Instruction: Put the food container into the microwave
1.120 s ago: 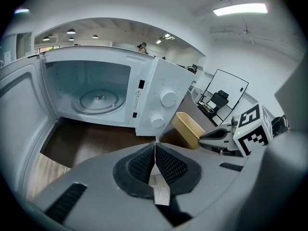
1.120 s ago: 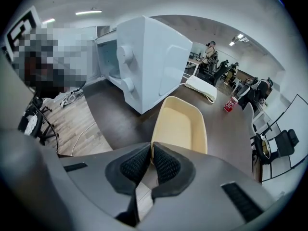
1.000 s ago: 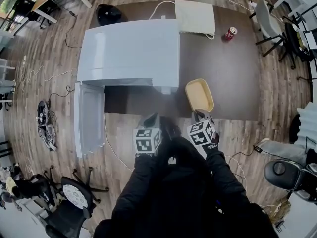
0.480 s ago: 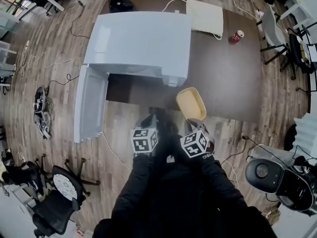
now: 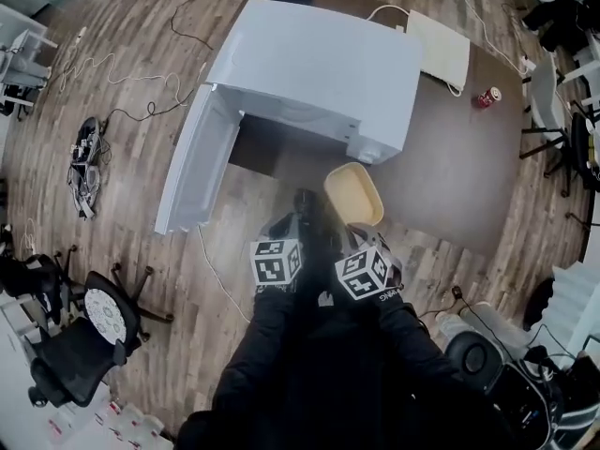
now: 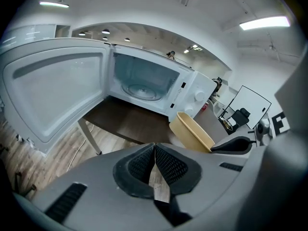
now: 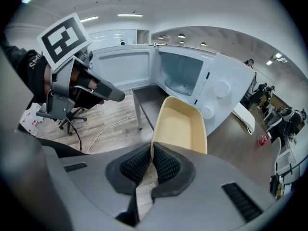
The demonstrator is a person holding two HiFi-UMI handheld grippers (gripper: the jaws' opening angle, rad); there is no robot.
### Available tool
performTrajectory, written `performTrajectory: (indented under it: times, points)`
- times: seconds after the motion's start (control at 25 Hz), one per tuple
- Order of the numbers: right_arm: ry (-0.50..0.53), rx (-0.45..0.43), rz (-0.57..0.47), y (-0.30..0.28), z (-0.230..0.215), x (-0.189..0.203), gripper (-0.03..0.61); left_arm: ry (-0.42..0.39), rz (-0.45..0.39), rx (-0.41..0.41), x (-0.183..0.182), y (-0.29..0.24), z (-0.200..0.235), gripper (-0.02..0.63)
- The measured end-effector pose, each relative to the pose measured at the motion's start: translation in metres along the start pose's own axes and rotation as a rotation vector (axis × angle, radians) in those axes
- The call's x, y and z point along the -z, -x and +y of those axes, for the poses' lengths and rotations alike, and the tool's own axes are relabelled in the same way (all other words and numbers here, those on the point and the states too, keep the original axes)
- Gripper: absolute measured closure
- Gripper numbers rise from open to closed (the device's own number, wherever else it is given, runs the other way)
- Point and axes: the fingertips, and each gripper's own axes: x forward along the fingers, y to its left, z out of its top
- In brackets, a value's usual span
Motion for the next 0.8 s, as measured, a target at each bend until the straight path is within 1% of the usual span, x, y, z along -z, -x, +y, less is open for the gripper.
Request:
performTrajectory:
  times: [0.2,0.36,0.64,0.8]
  points:
    - [0.062,-0.044,-0.039,-0.012,0.017,-0.036,0.541,0.047,-0.015,-0.035,-0.001,0.007,0.026,0.580]
    - [0.123,-0.070,-0.061,-0.024,0.019,-0.073,0.541,0.079,-0.024,-0.054,-0.013,0.008,0.043,0.580]
    - [0.193,-0.071,-0.094,-0.054,0.005,-0.136,0.541,0.109,-0.038,-0.072,-0.043,-0.008,0.075,0.580]
    - [0.220,-0.068,-0.094,-0.075,-0.011,-0.167,0.541,0.123,-0.029,-0.071,-0.062,-0.024,0.089,0.580]
